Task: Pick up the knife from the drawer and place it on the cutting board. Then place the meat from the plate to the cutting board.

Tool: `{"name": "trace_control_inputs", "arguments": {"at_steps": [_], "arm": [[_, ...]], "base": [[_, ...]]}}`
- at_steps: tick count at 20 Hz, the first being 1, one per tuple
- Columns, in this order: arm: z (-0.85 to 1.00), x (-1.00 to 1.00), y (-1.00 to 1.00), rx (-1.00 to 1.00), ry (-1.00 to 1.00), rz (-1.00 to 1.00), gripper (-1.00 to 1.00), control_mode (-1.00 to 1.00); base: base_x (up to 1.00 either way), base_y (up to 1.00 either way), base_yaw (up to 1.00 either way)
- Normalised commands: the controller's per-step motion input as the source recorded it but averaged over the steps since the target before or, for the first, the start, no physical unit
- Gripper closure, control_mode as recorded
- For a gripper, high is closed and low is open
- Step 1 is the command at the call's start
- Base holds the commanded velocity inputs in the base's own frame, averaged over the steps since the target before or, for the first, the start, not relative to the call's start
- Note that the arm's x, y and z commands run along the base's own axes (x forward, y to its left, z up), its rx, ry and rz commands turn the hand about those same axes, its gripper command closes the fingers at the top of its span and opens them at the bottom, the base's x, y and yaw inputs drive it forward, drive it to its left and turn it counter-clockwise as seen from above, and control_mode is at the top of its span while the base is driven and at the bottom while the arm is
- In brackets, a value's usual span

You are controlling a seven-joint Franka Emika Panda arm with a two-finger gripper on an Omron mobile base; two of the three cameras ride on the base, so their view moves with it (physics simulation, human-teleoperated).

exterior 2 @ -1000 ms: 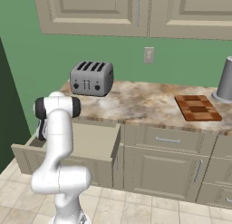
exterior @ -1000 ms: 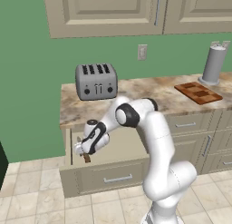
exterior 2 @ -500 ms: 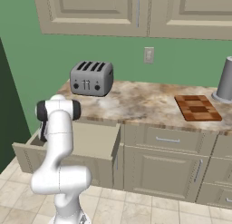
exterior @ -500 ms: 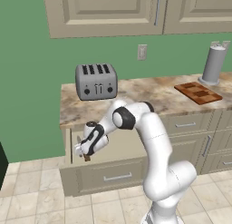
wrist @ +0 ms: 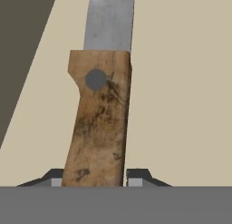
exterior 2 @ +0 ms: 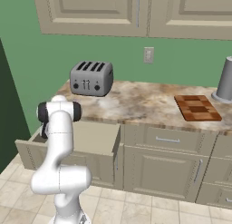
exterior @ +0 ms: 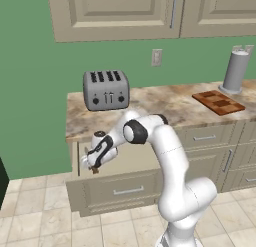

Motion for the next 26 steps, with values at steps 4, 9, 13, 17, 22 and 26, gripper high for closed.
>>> {"name": "trace_control_inputs", "arguments": {"at_steps": [4,9,13,17,22,26], "arm": [[-0.19,-0.10,0.00,0.04,0.00,0.00,1.00,-1.00],[0.00,-0.05,-0.01,0.00,-0.01,0.00,1.00,-1.00],[0.51,-0.26,-0.01,0.00,-0.05,0.00,1.00,-1.00],[0.45,-0.14,-0.01,0.00,-0.01,0.00,1.00,-1.00],[0.10,-0.09,-0.15,0.00,0.00,0.05,1.00,-1.00],[0.00,-0.03,-0.21,0.00,0.00,0.09,1.00,-1.00]], "base": [[0.00,0.00,0.00],[0.00,0.00,0.00],[0.00,0.00,0.00],[0.00,0.00,0.00],[0.00,0.00,0.00],[0.00,0.00,0.00]]}}
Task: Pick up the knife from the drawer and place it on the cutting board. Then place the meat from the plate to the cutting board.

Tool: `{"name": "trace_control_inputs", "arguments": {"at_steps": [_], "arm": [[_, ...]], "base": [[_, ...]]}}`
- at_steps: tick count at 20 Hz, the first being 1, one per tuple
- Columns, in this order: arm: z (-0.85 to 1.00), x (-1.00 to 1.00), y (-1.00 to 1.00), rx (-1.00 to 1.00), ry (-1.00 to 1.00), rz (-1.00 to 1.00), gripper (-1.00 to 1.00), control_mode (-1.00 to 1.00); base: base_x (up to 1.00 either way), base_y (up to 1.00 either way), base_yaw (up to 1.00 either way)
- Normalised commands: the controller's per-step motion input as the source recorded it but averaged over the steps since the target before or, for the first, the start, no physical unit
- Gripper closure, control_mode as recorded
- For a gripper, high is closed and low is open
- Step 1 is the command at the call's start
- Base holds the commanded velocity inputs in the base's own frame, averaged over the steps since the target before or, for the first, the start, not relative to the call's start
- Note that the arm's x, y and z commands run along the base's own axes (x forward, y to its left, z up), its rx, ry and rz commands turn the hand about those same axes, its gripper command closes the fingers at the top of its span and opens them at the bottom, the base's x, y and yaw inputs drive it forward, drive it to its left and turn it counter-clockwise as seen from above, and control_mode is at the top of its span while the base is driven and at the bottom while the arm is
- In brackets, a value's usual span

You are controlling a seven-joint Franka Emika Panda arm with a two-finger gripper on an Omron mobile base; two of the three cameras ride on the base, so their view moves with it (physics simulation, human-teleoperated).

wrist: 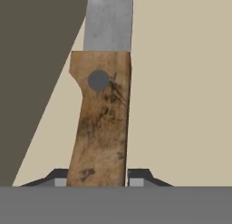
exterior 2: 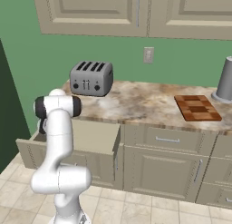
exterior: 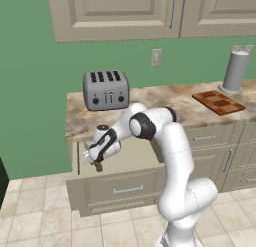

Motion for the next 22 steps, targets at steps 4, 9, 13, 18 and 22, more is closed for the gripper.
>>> {"name": "trace_control_inputs", "arguments": {"at_steps": [4,9,13,18,22], "arm": [[0.00,0.00,-0.18,0.00,0.00,0.25,1.00,-1.00],[0.14,-0.02,-0.28,-0.01,0.00,0.35,1.00,-1.00],[0.37,-0.04,-0.30,0.00,-0.01,0.37,1.00,-1.00],[0.49,-0.10,-0.30,0.00,-0.01,0.31,1.00,-1.00],[0.82,-0.25,-0.26,0.00,-0.09,0.15,1.00,-1.00]], "base": [[0.00,0.00,0.00],[0.00,0.00,0.00],[0.00,0.00,0.00],[0.00,0.00,0.00],[0.00,0.00,0.00]]}}
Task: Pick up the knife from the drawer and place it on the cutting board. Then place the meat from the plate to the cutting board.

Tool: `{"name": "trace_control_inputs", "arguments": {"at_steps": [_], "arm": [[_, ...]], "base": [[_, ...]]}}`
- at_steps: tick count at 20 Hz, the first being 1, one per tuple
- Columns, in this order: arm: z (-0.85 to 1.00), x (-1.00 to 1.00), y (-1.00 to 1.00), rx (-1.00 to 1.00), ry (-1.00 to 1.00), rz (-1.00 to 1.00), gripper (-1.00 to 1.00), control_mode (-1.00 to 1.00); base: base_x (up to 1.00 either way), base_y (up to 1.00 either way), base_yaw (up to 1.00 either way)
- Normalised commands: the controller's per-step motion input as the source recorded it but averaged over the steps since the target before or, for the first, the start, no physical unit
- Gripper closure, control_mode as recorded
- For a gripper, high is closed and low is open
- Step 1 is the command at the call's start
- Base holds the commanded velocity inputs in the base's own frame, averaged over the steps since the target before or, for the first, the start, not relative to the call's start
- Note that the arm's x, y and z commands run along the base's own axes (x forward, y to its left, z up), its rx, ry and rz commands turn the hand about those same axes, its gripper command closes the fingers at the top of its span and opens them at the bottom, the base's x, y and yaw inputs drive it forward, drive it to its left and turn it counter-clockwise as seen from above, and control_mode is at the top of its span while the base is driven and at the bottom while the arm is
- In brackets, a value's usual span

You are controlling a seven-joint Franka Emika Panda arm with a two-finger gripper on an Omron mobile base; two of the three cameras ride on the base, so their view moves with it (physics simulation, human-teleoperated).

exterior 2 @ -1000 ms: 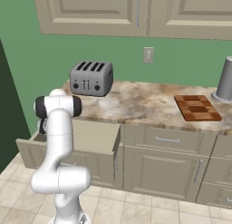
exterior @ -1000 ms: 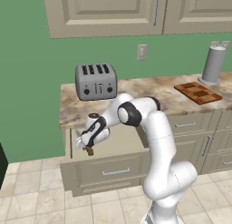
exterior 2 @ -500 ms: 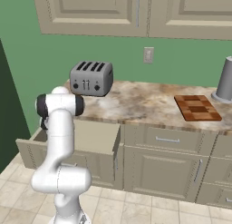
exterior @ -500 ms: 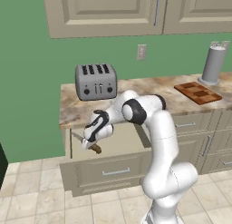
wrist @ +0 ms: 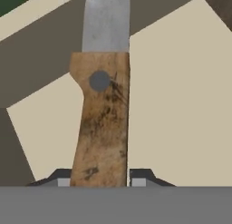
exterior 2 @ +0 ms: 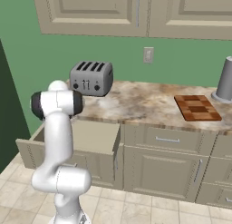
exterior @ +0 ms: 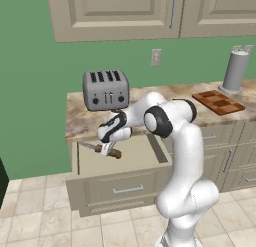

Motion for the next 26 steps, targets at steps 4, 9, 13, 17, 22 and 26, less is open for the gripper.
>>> {"name": "trace_control_inputs", "arguments": {"at_steps": [4,9,13,17,22,26], "arm": [[0.91,-0.26,-0.17,0.00,-0.13,0.00,1.00,-1.00],[0.85,-0.05,-0.25,0.00,-0.08,-0.11,1.00,-1.00],[0.64,-0.19,-0.36,0.00,-0.13,-0.31,1.00,-1.00],[0.45,-0.41,-0.36,0.00,-0.10,-0.44,1.00,-1.00],[0.45,-0.40,-0.26,0.00,-0.11,-0.44,1.00,-1.00],[0.67,-0.50,-0.39,0.03,-0.18,-0.21,1.00,-1.00]], "base": [[0.00,0.00,0.00],[0.00,0.00,0.00],[0.00,0.00,0.00],[0.00,0.00,0.00],[0.00,0.00,0.00],[0.00,0.00,0.00]]}}
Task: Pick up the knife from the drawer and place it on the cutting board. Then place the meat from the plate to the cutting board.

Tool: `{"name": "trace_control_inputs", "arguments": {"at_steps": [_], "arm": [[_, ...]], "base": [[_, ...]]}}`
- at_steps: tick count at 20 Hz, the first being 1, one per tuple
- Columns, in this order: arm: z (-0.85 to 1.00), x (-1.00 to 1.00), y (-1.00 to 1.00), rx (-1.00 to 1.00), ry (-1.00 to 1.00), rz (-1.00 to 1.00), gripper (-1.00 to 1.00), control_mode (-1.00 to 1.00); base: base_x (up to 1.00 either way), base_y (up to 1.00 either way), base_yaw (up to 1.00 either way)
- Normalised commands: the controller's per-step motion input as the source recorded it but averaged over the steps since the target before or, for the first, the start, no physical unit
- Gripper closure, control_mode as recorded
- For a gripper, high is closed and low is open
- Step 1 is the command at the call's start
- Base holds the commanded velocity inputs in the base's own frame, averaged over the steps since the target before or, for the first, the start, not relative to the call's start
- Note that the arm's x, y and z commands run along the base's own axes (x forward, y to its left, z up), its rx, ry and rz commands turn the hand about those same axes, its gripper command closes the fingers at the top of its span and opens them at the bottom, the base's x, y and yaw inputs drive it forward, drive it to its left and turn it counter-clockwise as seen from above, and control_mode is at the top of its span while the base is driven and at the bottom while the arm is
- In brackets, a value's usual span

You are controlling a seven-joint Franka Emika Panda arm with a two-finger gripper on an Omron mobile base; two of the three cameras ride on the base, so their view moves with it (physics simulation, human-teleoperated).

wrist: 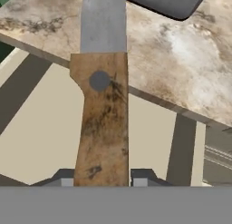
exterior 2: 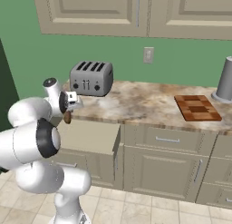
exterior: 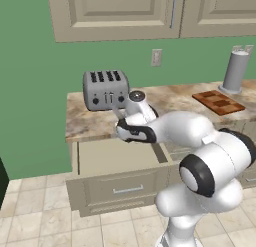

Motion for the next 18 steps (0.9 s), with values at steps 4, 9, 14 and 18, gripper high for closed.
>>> {"name": "trace_control_inputs", "arguments": {"at_steps": [4,9,14,18], "arm": [[0.49,-0.47,-0.52,0.06,-0.07,-0.03,1.00,-1.00],[0.41,-0.31,-0.48,0.09,-0.01,0.00,1.00,-1.00],[0.42,-0.29,-0.39,0.12,0.00,0.00,1.00,-1.00],[0.20,-0.50,-0.33,0.16,-0.01,0.00,1.00,-1.00]], "base": [[0.00,0.00,0.00],[0.00,0.00,0.00],[0.00,0.00,0.00],[0.00,0.00,0.00]]}}
